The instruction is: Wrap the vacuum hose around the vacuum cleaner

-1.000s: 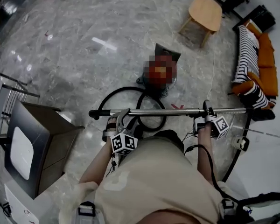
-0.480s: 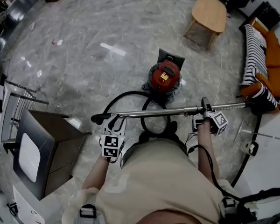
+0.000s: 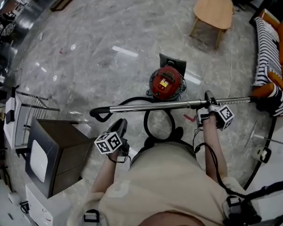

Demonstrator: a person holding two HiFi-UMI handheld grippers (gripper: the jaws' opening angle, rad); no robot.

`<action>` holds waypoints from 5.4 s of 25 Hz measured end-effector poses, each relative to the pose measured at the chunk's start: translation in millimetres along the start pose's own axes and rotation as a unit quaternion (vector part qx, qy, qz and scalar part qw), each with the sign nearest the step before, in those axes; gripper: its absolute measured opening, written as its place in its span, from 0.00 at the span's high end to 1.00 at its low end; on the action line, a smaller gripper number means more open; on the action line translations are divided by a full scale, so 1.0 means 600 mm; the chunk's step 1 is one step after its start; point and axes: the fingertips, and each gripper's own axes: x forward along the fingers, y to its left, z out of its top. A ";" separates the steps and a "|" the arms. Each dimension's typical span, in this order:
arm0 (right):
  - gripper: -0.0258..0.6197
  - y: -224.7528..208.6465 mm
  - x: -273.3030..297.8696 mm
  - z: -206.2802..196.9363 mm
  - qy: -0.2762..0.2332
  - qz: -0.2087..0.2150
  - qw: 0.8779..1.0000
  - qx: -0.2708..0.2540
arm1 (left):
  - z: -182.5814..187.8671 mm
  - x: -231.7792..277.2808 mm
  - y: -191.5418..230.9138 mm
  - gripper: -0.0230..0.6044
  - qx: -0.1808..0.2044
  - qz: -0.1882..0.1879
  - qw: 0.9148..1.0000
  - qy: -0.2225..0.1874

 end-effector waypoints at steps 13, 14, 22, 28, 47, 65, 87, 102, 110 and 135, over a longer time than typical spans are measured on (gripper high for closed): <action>0.86 -0.015 0.044 0.115 0.010 0.017 0.997 0.080 | 0.153 0.078 -0.099 0.85 -0.064 -0.016 0.993 -0.097; 0.86 -0.018 0.045 0.124 0.007 0.016 0.996 0.085 | 0.153 0.078 -0.115 0.85 -0.072 -0.042 0.992 -0.096; 0.86 -0.022 0.053 0.128 0.022 0.017 0.996 0.087 | 0.175 0.126 -0.181 0.34 -0.172 -0.149 0.966 -0.125; 0.86 0.016 0.067 0.072 0.063 0.045 0.995 0.065 | 0.223 0.167 -0.151 0.44 -0.240 -0.150 0.942 -0.181; 0.86 0.069 0.080 -0.152 -0.090 0.036 0.992 0.084 | 0.509 0.275 -0.020 0.68 -0.201 -0.327 0.920 -0.087; 0.87 -0.048 0.174 0.082 -0.166 -0.026 0.967 0.189 | 0.484 0.534 -0.176 0.52 -0.123 -0.213 0.969 -0.020; 0.87 0.011 0.513 0.163 -0.165 -0.047 0.975 0.138 | 0.329 0.489 0.069 0.39 -0.114 -0.136 0.982 0.069; 0.87 -0.099 0.516 0.329 -0.288 -0.046 0.944 0.153 | 0.058 0.578 0.031 0.39 -0.051 -0.152 0.934 0.320; 0.87 -0.214 0.410 0.407 -0.325 -0.048 0.926 0.188 | -0.021 0.598 -0.002 0.39 -0.006 -0.133 0.916 0.378; 0.87 -0.208 0.195 0.580 -0.353 -0.013 0.919 0.174 | -0.082 0.486 -0.044 0.39 0.008 -0.045 0.939 0.340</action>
